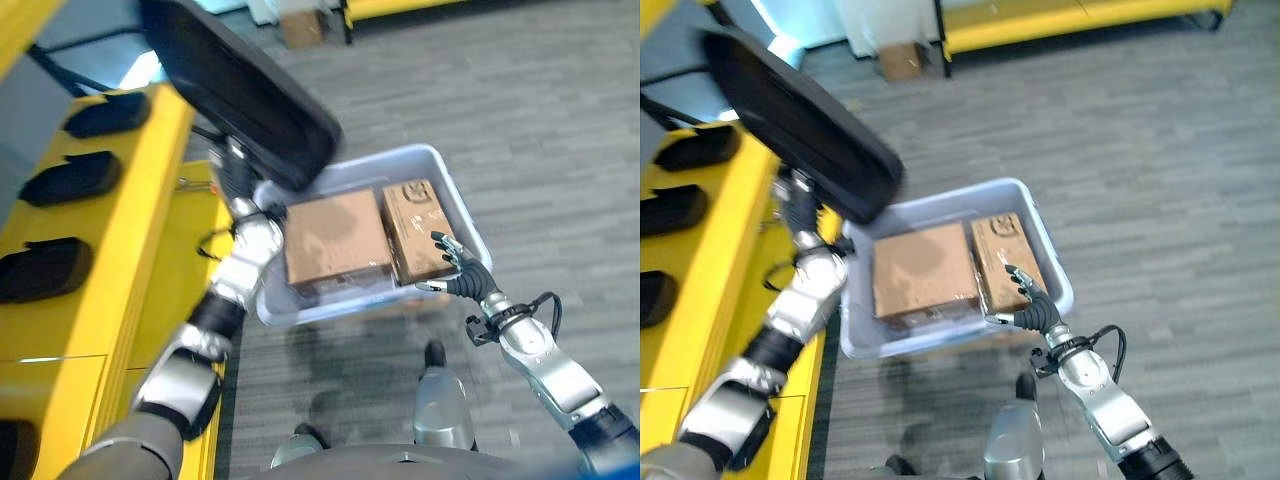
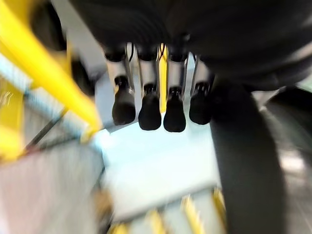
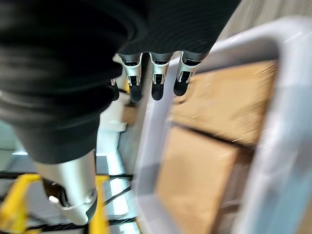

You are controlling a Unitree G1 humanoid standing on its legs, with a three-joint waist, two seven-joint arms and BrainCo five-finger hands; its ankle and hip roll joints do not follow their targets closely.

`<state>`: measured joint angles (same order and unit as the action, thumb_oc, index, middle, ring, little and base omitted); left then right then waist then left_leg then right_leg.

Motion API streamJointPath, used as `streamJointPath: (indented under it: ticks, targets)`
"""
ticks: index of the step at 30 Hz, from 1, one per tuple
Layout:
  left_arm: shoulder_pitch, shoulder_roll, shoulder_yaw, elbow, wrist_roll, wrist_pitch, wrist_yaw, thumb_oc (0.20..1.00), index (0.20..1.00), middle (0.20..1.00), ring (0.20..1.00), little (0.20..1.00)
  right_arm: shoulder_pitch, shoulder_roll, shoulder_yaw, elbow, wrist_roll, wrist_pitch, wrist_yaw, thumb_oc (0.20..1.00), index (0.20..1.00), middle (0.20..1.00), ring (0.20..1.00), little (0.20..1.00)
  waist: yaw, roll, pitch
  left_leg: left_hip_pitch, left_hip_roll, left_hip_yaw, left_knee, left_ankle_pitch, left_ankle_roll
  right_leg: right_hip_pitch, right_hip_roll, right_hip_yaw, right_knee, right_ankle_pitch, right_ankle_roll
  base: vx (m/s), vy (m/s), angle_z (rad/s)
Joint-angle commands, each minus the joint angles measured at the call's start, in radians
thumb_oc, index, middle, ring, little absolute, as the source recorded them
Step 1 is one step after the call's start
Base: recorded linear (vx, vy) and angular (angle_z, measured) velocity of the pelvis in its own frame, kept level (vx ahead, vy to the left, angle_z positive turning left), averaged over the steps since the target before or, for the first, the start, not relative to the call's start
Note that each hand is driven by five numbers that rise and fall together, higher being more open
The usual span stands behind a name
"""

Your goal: Move parts from the plastic box to the shelf.

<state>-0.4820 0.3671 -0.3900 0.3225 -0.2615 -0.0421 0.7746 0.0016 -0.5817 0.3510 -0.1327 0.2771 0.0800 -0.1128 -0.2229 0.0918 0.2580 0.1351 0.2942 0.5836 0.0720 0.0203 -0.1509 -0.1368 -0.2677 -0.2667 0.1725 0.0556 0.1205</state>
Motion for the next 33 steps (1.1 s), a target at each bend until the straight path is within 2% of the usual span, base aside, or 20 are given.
streamJointPath:
  ticks: [1,3,4,5,7,9,10,14,19,22,23,24,26,27,28,29,30,31,32,33]
  targets:
    - [0.052,0.062,0.026,-0.107,0.056,0.041,-0.138,0.2,0.2,0.2,0.2,0.2,-0.003,0.063,-0.018,-0.081,0.076,-0.014,-0.029,1.0,1.0,1.0,1.0,1.0,0.0,-0.061,0.007,-0.107,0.031,-0.042,0.118,-0.022,0.03,0.15,-0.011,-0.097,-0.005,-0.147,0.006,0.0,0.169,0.23]
    - [0.148,0.071,0.002,-0.175,0.102,0.059,-0.233,0.2,0.2,0.2,0.2,0.2,-0.01,0.084,-0.009,-0.062,0.077,-0.016,-0.054,1.0,1.0,1.0,1.0,1.0,0.037,-0.057,-0.002,-0.102,0.003,-0.068,0.102,-0.04,0.044,0.171,-0.019,-0.117,-0.01,-0.143,0.011,0.01,0.176,0.34]
    - [0.209,0.088,-0.007,-0.215,0.098,0.077,-0.344,0.2,0.2,0.2,0.2,0.2,-0.013,0.09,-0.001,-0.055,0.073,-0.031,-0.057,1.0,1.0,1.0,1.0,1.0,0.066,-0.053,-0.007,-0.102,-0.014,-0.089,0.089,-0.042,0.049,0.184,-0.021,-0.131,-0.019,-0.138,0.013,0.0,0.158,0.48]
    - [0.234,0.097,-0.009,-0.233,0.087,0.109,-0.403,0.2,0.2,0.2,0.2,0.2,-0.015,0.091,0.003,-0.049,0.077,-0.043,-0.054,1.0,1.0,1.0,1.0,1.0,0.076,-0.053,-0.009,-0.102,-0.02,-0.097,0.082,-0.04,0.051,0.19,-0.024,-0.138,-0.025,-0.134,0.015,0.0,0.142,0.53]
    - [0.301,0.116,-0.026,-0.26,0.095,0.111,-0.455,0.2,0.2,0.2,0.2,0.2,-0.031,0.092,0.01,-0.035,0.088,-0.075,-0.063,1.0,1.0,1.0,1.0,1.0,0.114,-0.051,-0.011,-0.105,-0.036,-0.126,0.063,-0.036,0.053,0.201,-0.031,-0.154,-0.03,-0.127,0.025,0.0,0.128,0.41]
    - [0.327,0.126,-0.025,-0.269,0.091,0.117,-0.473,0.2,0.2,0.2,0.2,0.2,-0.038,0.091,0.016,-0.031,0.097,-0.09,-0.065,1.0,1.0,1.0,1.0,1.0,0.126,-0.053,-0.012,-0.105,-0.042,-0.137,0.056,-0.035,0.055,0.207,-0.034,-0.162,-0.031,-0.127,0.028,0.0,0.126,0.43]
    - [0.381,0.153,-0.013,-0.287,0.081,0.109,-0.494,0.2,0.2,0.2,0.2,0.2,-0.048,0.087,0.016,-0.04,0.114,-0.107,-0.074,1.0,1.0,1.0,1.0,1.0,0.16,-0.052,-0.011,-0.112,-0.054,-0.16,0.047,-0.035,0.06,0.213,-0.039,-0.175,-0.03,-0.127,0.035,0.0,0.142,0.36]
    - [0.462,0.187,0.033,-0.325,0.097,0.065,-0.507,0.2,0.2,0.2,0.2,0.2,-0.053,0.082,0.008,-0.061,0.105,-0.118,-0.085,1.0,1.0,1.0,1.0,1.0,0.209,-0.058,-0.008,-0.134,-0.072,-0.19,0.047,-0.037,0.067,0.227,-0.043,-0.197,-0.031,-0.13,0.044,-0.02,0.174,0.26]
    - [0.544,0.223,0.103,-0.361,0.189,0.027,-0.561,0.2,0.2,0.2,0.2,0.2,-0.056,0.075,-0.008,-0.075,0.087,-0.123,-0.093,1.0,1.0,1.0,1.0,1.0,0.277,-0.072,-0.009,-0.16,-0.112,-0.213,0.042,-0.039,0.088,0.252,-0.081,-0.234,-0.039,-0.091,0.056,-0.06,0.224,0.29]
    - [0.556,0.234,0.111,-0.346,0.197,0.011,-0.577,0.2,0.2,0.2,0.2,0.2,-0.066,0.079,-0.003,-0.078,0.088,-0.13,-0.118,1.0,1.0,1.0,1.0,1.0,0.293,-0.076,-0.016,-0.16,-0.134,-0.211,0.032,-0.039,0.099,0.26,-0.098,-0.245,-0.043,-0.07,0.06,-0.03,0.203,0.21]
    - [0.562,0.237,0.114,-0.335,0.238,-0.022,-0.581,0.2,0.2,0.2,0.2,0.2,-0.072,0.087,0.002,-0.081,0.087,-0.125,-0.142,1.0,1.0,1.0,1.0,1.0,0.304,-0.076,-0.024,-0.151,-0.16,-0.205,0.014,-0.042,0.112,0.259,-0.115,-0.259,-0.043,-0.029,0.068,-0.05,0.311,0.2]
    - [0.57,0.237,0.119,-0.334,0.245,-0.043,-0.581,0.2,0.2,0.2,0.2,0.2,-0.074,0.098,0.006,-0.079,0.085,-0.125,-0.153,1.0,1.0,1.0,1.0,1.0,0.31,-0.074,-0.028,-0.133,-0.186,-0.2,-0.017,-0.044,0.122,0.236,-0.138,-0.272,-0.024,0.039,0.084,-0.05,0.346,0.02]
    - [0.577,0.239,0.128,-0.338,0.238,-0.052,-0.582,0.2,0.2,0.2,0.2,0.2,-0.074,0.114,0.008,-0.073,0.067,-0.131,-0.157,1.0,1.0,1.0,1.0,1.0,0.311,-0.067,-0.032,-0.111,-0.207,-0.194,-0.059,-0.04,0.135,0.203,-0.154,-0.268,0.012,0.076,0.101,-0.05,0.224,-0.06]
    - [0.576,0.241,0.13,-0.338,0.23,-0.051,-0.585,0.2,0.2,0.2,0.2,0.2,-0.072,0.116,0.006,-0.071,0.064,-0.134,-0.156,1.0,1.0,1.0,1.0,1.0,0.308,-0.065,-0.033,-0.109,-0.211,-0.198,-0.069,-0.039,0.137,0.195,-0.148,-0.257,0.024,0.071,0.102,-0.05,0.134,-0.23]
    - [0.564,0.243,0.131,-0.334,0.219,-0.039,-0.597,0.2,0.2,0.2,0.2,0.2,-0.061,0.121,-0.002,-0.069,0.063,-0.141,-0.155,1.0,1.0,1.0,1.0,1.0,0.29,-0.062,-0.038,-0.106,-0.226,-0.22,-0.095,-0.038,0.146,0.171,-0.114,-0.204,0.05,0.043,0.099,-0.03,0.074,-0.22]
    - [0.548,0.245,0.127,-0.323,0.214,-0.036,-0.609,0.2,0.2,0.2,0.2,0.2,-0.048,0.121,-0.011,-0.068,0.07,-0.146,-0.155,1.0,1.0,1.0,1.0,1.0,0.265,-0.063,-0.045,-0.105,-0.238,-0.25,-0.116,-0.036,0.152,0.159,-0.057,-0.147,0.05,-0.003,0.091,-0.02,0.049,0.04]
    - [0.542,0.245,0.123,-0.317,0.212,-0.038,-0.613,0.2,0.2,0.2,0.2,0.2,-0.043,0.12,-0.015,-0.07,0.072,-0.146,-0.156,1.0,1.0,1.0,1.0,1.0,0.256,-0.063,-0.048,-0.104,-0.241,-0.261,-0.123,-0.034,0.153,0.154,-0.036,-0.128,0.05,-0.02,0.086,0.0,0.003,0.56]
    - [0.53,0.242,0.117,-0.31,0.209,-0.038,-0.625,0.2,0.2,0.2,0.2,0.2,-0.025,0.114,-0.03,-0.067,0.08,-0.151,-0.149,1.0,1.0,1.0,1.0,1.0,0.235,-0.068,-0.059,-0.102,-0.25,-0.29,-0.142,-0.027,0.155,0.153,0.035,-0.078,0.028,-0.08,0.07,-0.06,-0.05,0.81]
    - [0.528,0.238,0.111,-0.31,0.206,-0.036,-0.629,0.2,0.2,0.2,0.2,0.2,-0.007,0.106,-0.044,-0.067,0.093,-0.157,-0.137,1.0,1.0,1.0,1.0,1.0,0.224,-0.068,-0.065,-0.114,-0.246,-0.298,-0.148,-0.005,0.155,0.151,0.087,-0.066,0.002,-0.101,0.042,-0.06,-0.09,0.77]
    - [0.53,0.233,0.104,-0.31,0.207,-0.032,-0.631,0.2,0.2,0.2,0.2,0.2,0.019,0.094,-0.062,-0.064,0.111,-0.171,-0.117,1.0,1.0,1.0,1.0,1.0,0.209,-0.076,-0.074,-0.122,-0.252,-0.324,-0.152,0.003,0.145,0.165,0.153,-0.023,-0.034,-0.132,0.013,-0.06,-0.124,0.68]
